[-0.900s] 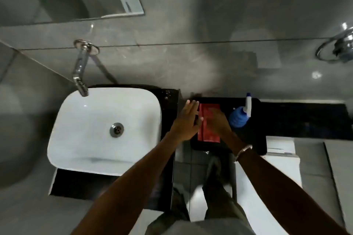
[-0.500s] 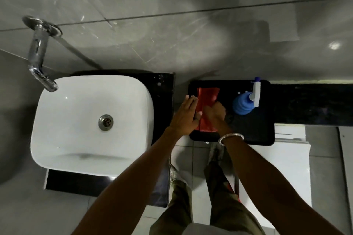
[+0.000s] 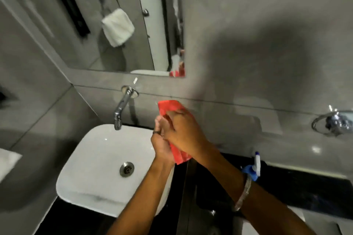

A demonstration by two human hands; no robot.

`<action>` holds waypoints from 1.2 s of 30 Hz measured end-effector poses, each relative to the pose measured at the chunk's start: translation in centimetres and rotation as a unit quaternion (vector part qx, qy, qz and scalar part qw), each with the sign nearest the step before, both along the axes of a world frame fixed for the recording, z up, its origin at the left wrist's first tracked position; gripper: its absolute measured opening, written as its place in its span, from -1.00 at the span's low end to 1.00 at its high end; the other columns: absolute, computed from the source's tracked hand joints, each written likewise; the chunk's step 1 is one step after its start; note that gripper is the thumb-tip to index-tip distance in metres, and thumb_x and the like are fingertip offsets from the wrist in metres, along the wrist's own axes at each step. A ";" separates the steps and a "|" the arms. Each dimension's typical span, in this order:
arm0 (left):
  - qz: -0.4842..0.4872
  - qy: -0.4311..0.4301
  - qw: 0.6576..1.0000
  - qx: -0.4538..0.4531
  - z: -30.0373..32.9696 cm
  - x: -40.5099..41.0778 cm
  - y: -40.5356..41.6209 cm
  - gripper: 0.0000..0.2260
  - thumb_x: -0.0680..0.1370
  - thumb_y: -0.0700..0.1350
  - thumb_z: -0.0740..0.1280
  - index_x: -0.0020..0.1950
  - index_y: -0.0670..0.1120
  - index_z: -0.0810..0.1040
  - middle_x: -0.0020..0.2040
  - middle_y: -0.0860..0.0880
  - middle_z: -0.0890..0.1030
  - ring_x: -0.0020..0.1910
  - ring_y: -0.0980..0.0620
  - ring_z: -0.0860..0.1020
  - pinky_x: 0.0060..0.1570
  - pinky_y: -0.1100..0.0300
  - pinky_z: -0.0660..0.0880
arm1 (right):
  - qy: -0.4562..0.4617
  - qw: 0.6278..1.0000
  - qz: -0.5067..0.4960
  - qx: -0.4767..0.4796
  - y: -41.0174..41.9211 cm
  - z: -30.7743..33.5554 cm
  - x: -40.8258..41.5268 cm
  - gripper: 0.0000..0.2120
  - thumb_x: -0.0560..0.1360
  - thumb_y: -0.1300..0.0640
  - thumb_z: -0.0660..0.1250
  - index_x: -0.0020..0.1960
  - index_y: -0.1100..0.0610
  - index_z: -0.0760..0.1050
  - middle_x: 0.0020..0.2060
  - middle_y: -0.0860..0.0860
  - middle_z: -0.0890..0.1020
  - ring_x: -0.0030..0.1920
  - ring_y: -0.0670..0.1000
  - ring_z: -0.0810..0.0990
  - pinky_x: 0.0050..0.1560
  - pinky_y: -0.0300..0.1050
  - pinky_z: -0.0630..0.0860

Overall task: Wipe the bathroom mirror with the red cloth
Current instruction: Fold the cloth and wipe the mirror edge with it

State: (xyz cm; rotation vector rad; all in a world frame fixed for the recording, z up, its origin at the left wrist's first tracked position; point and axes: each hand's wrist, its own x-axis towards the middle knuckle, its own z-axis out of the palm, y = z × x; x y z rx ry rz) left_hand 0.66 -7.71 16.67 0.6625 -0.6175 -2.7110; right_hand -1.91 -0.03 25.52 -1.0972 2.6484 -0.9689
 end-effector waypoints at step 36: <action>0.441 -0.031 0.291 -0.848 57.3 -17.3 -7.7 -0.38 0.67 0.13 -0.15 0.68 -0.08 -0.21 0.69 -0.13 -0.24 0.67 -0.16 -0.27 0.61 -0.30 -0.25 | 0.641 0.717 -0.234 -0.146 -0.8 47.4 -21.5 -0.38 0.69 -0.23 -0.25 0.70 -0.06 -0.13 0.70 0.01 -0.15 0.70 0.06 -0.23 0.68 0.21 -0.14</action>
